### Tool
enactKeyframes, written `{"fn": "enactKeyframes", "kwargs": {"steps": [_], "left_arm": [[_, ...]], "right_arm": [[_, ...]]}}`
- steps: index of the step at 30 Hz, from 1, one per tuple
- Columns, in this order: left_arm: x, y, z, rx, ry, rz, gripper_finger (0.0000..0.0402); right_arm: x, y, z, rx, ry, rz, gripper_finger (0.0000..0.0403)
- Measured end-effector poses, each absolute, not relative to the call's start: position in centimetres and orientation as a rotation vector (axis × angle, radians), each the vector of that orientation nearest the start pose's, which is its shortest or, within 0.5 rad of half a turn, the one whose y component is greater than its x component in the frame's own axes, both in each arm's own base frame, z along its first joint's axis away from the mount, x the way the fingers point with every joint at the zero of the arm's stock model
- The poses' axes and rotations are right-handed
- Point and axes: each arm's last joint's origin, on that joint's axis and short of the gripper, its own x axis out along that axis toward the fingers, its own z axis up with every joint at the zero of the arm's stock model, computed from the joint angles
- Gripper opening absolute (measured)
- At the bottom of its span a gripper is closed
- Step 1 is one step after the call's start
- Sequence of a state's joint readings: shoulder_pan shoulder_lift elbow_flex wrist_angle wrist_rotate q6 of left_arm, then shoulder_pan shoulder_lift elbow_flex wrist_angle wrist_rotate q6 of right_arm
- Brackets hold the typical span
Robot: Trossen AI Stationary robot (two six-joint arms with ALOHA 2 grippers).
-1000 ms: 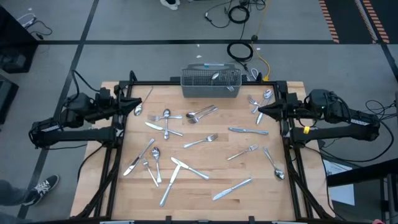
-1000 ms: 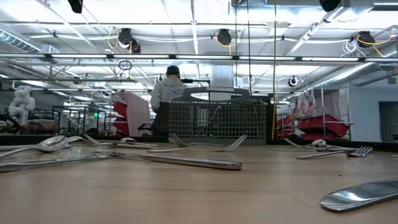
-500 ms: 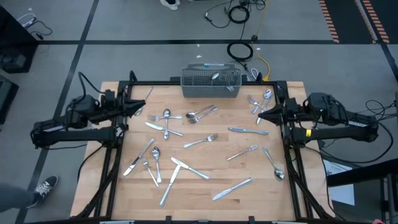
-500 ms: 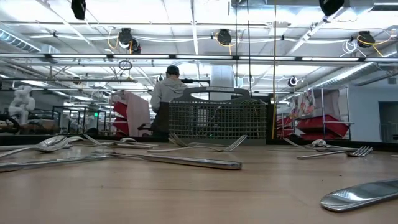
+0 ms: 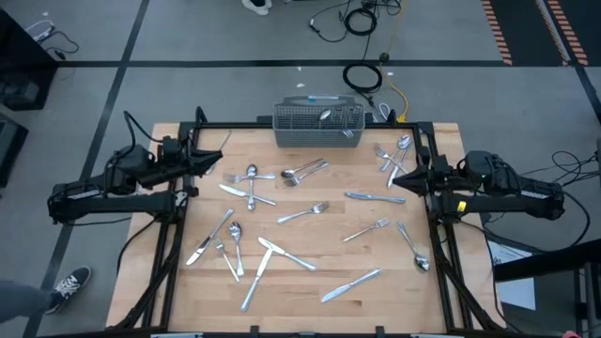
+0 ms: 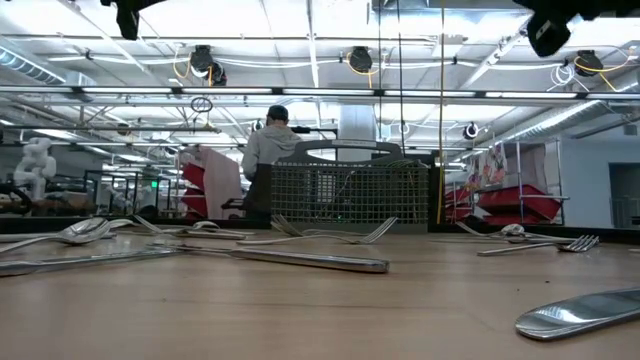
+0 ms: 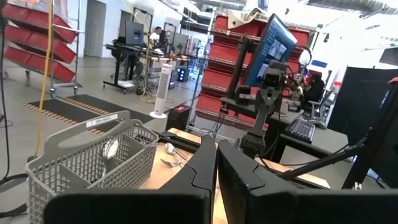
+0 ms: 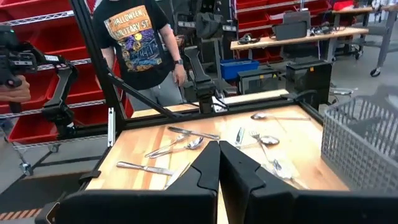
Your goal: Sort silverware
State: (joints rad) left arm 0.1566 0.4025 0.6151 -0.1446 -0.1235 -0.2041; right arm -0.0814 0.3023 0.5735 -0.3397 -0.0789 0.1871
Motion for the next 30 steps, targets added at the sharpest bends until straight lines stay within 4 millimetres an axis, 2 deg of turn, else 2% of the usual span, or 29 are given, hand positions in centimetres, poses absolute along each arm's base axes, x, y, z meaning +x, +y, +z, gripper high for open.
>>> {"fn": "enactKeyframes", "kwargs": {"steps": [5, 11, 16, 21, 26, 30], "left_arm": [[10.3, 2.1, 32.2, -0.202, -0.076, 0.299, 0.0022], [11.4, 2.3, 31.7, -0.202, -0.024, 0.317, 0.0022], [12.6, 2.5, 31.1, -0.201, 0.033, 0.325, 0.0022], [13.7, 2.6, 30.6, -0.201, 0.082, 0.33, 0.0022], [14.3, 2.7, 30.2, -0.201, 0.106, 0.333, 0.0022], [14.5, 2.8, 30.4, -0.201, 0.086, 0.33, 0.0022]], "right_arm": [[7.6, -0.6, 27.9, 0.24, 0.047, -0.086, 0.0], [7.1, -1.4, 26.0, 0.284, 0.021, -0.361, 0.0], [7.1, -1.8, 25.0, 0.293, 0.094, -0.523, 0.0], [7.2, -2.0, 24.7, 0.28, 0.113, -0.626, 0.0], [6.7, -2.5, 24.8, 0.254, 0.066, -0.851, 0.0], [6.6, -2.8, 24.8, 0.252, 0.051, -0.94, 0.0]]}}
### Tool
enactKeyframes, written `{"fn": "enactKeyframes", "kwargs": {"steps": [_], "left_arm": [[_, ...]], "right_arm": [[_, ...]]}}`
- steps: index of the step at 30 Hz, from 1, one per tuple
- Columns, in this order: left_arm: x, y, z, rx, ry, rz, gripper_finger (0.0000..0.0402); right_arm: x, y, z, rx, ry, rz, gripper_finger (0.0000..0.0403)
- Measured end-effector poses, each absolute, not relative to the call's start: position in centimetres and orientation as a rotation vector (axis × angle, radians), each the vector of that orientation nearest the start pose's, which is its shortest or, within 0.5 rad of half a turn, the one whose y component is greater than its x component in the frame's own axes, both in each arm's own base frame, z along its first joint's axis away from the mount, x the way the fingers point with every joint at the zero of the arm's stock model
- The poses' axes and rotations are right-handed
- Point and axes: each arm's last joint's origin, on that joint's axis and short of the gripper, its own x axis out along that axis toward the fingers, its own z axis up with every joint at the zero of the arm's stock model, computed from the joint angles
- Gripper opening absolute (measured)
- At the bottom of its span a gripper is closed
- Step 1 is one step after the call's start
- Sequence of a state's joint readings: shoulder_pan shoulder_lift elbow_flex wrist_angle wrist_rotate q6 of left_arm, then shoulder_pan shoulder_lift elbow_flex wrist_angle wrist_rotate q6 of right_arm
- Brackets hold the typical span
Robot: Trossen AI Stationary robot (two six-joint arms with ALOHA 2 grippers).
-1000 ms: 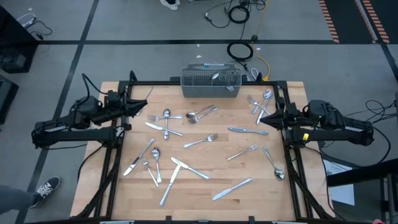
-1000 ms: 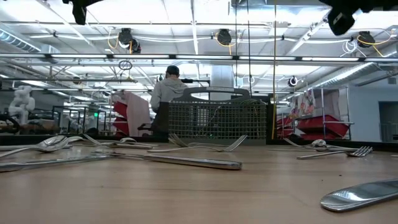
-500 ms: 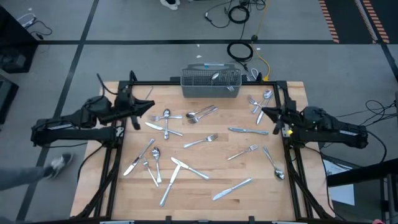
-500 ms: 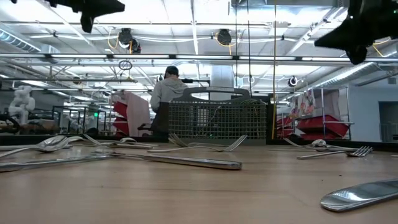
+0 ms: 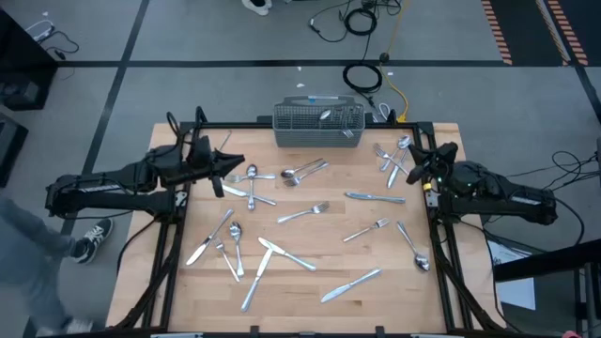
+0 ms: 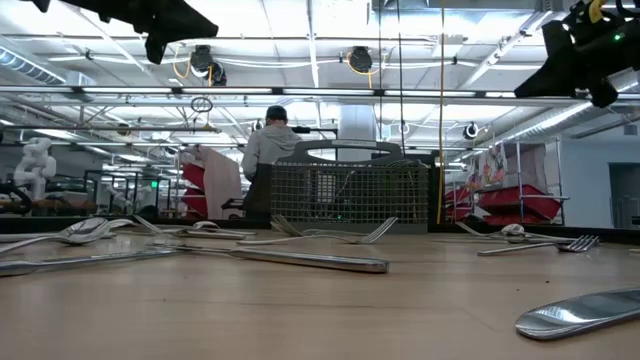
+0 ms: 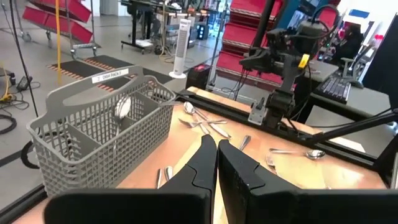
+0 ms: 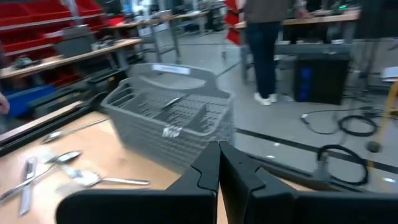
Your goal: Sort silverware
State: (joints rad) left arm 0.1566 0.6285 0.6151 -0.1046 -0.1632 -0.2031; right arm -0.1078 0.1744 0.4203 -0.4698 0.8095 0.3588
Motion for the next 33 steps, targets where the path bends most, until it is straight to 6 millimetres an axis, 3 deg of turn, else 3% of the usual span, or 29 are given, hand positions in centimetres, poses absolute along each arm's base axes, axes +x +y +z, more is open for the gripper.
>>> {"fn": "enactKeyframes", "kwargs": {"steps": [6, 12, 16, 20, 28, 33], "left_arm": [[14.5, 2.8, 30.5, -0.218, 0.073, 0.33, 0.0022], [14.5, 2.8, 30.5, -0.227, 0.069, 0.33, 0.0022], [14.5, 2.8, 30.5, -0.227, 0.071, 0.33, 0.0022], [14.5, 2.8, 30.5, -0.227, 0.072, 0.33, 0.0022], [14.5, 2.8, 30.5, -0.227, 0.073, 0.33, 0.0022], [14.5, 2.8, 30.5, -0.226, 0.076, 0.33, 0.0022]], "right_arm": [[7.5, -3.5, 24.2, 0.241, 0.169, -1.029, 0.0], [8.4, -4.5, 25.8, 0.182, 0.379, -1.144, 0.0], [8.3, -5.3, 26.6, 0.232, 0.411, -1.182, 0.0011], [8.7, -6.2, 26.2, 0.307, 0.458, -1.13, 0.0055], [10.7, -9.8, 23.8, 0.371, 0.694, -1.174, 0.0188], [10.8, -12.1, 22.4, 0.43, 0.8, -1.143, 0.0225]]}}
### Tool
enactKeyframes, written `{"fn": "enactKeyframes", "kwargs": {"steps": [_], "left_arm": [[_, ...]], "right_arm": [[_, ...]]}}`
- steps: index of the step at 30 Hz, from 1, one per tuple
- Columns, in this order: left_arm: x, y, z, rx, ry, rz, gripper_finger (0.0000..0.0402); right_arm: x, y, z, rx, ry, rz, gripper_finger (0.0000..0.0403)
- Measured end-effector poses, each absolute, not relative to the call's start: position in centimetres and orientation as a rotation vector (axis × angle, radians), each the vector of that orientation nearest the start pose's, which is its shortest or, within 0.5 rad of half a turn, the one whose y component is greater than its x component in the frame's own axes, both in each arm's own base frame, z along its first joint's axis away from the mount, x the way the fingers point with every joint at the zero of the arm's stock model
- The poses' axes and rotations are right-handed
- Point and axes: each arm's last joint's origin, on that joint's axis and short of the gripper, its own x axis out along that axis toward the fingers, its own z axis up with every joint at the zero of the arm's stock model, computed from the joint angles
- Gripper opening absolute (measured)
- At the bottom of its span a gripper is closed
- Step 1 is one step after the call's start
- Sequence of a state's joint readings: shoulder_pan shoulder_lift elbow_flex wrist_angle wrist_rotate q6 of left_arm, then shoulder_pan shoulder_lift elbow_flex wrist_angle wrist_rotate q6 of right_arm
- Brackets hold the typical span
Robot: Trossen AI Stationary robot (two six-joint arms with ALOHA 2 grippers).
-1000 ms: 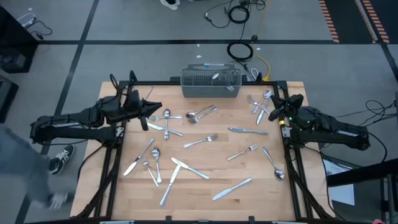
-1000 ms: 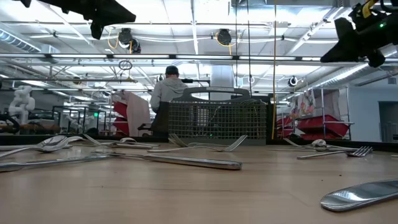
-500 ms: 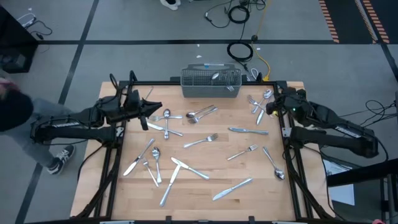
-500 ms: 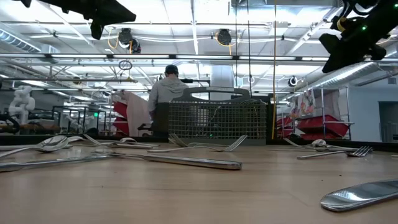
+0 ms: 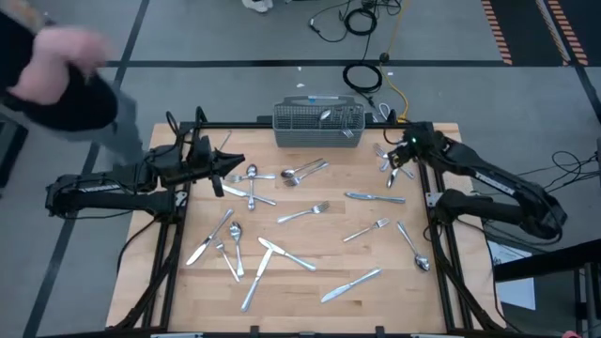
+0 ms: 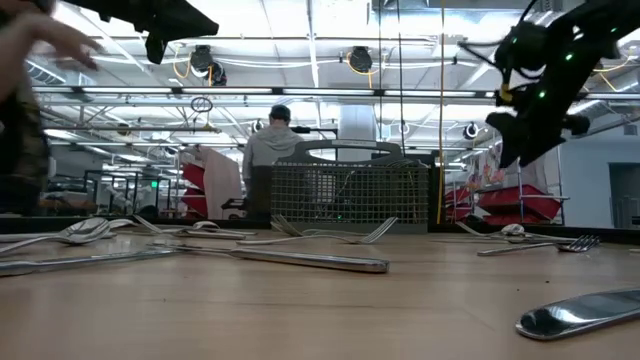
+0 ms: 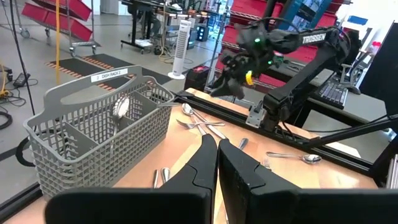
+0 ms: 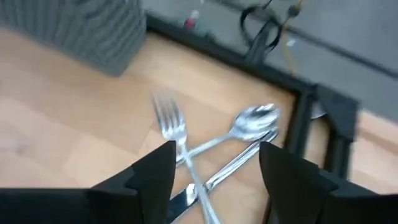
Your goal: Sort silverware
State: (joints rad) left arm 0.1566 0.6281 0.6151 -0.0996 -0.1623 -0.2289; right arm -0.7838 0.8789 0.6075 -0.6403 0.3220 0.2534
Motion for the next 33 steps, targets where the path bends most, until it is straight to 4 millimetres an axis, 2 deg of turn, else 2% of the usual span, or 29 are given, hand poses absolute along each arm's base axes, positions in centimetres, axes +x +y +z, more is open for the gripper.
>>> {"fn": "enactKeyframes", "kwargs": {"steps": [5, 10, 16, 25, 33], "left_arm": [[14.5, 2.8, 30.3, -0.225, 0.098, 0.332, 0.0022], [14.5, 2.8, 30.3, -0.223, 0.098, 0.332, 0.0022], [14.5, 2.8, 30.3, -0.224, 0.097, 0.332, 0.0022], [14.5, 2.8, 30.3, -0.225, 0.098, 0.332, 0.0022], [14.5, 2.8, 30.3, -0.223, 0.098, 0.337, 0.0022]], "right_arm": [[10.7, -14.1, 21.1, 0.497, 0.866, -1.06, 0.0223], [10.9, -15.3, 19.8, 0.484, 0.95, -0.992, 0.0216], [11.5, -15.9, 18.3, 0.526, 1.016, -0.879, 0.0217], [11.7, -16.7, 16.5, 0.526, 1.126, -0.834, 0.0216], [11.6, -16.8, 16.4, 0.516, 1.139, -0.834, 0.0215]]}}
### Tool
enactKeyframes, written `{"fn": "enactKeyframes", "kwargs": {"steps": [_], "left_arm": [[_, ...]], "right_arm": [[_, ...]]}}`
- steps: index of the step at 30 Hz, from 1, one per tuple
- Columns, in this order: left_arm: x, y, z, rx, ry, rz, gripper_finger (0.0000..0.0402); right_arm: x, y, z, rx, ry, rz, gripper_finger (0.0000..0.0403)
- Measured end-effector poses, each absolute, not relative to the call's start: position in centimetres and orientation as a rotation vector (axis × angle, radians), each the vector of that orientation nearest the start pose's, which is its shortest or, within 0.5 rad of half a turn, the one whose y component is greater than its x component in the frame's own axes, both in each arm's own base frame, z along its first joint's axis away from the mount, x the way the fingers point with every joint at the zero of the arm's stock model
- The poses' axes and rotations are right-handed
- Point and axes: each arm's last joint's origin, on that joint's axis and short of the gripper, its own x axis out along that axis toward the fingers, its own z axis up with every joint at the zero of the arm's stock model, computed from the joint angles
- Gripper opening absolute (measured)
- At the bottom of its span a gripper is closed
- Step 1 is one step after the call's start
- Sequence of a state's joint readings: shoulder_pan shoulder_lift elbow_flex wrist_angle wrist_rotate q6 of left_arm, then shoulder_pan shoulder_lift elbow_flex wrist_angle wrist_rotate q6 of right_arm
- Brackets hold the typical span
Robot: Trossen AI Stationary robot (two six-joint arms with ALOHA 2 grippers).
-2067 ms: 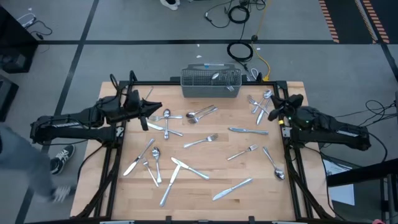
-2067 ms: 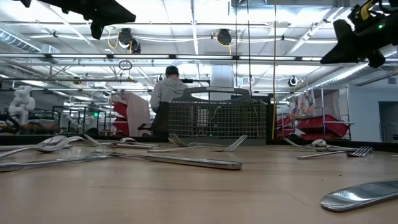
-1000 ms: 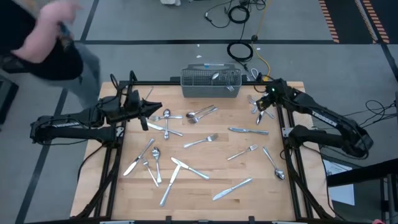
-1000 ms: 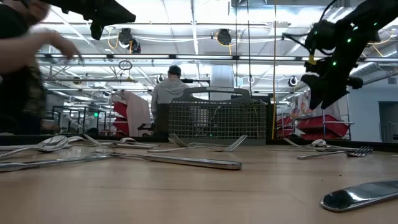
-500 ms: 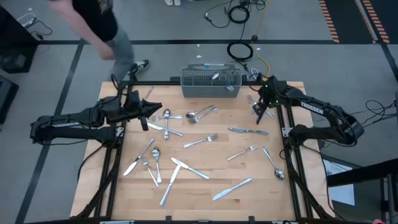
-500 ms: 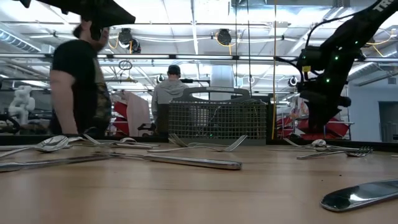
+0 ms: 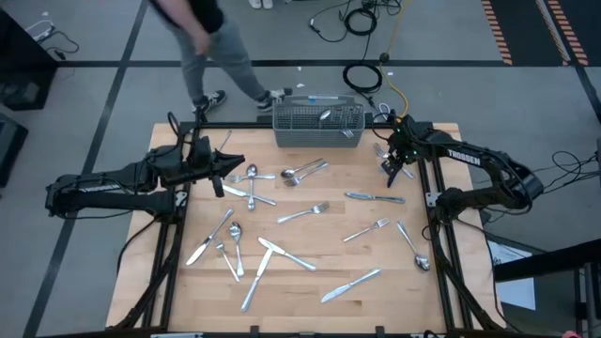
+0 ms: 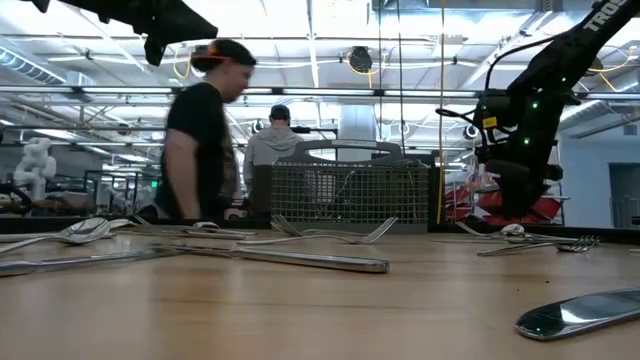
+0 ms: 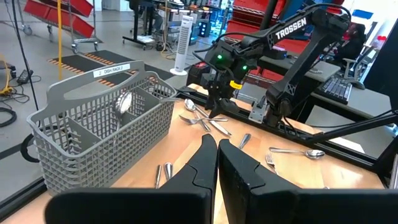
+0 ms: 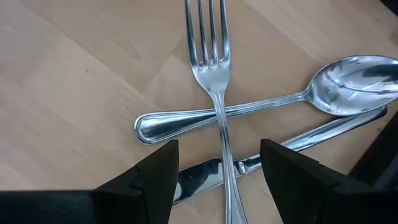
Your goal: Sort silverware
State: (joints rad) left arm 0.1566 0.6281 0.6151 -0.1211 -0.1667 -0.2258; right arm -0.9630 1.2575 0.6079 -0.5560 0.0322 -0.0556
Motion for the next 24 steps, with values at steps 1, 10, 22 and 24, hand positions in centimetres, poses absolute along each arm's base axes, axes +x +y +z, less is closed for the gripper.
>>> {"fn": "enactKeyframes", "kwargs": {"steps": [1, 10, 22, 24], "left_arm": [[14.5, 2.8, 30.3, -0.223, 0.098, 0.337, 0.0022], [14.5, 2.8, 30.3, -0.219, 0.098, 0.339, 0.0022], [14.5, 2.8, 30.3, -0.218, 0.098, 0.343, 0.0022], [14.5, 2.8, 30.3, -0.218, 0.098, 0.343, 0.0022]], "right_arm": [[11.6, -16.8, 16.4, 0.515, 1.14, -0.835, 0.0214], [12.5, -16.7, 15.4, 0.486, 1.207, -0.888, 0.0214], [13.2, -17.0, 14.9, 0.587, 1.135, -0.982, 0.0206], [13.4, -17.1, 14.7, 0.581, 1.128, -1.003, 0.02]]}}
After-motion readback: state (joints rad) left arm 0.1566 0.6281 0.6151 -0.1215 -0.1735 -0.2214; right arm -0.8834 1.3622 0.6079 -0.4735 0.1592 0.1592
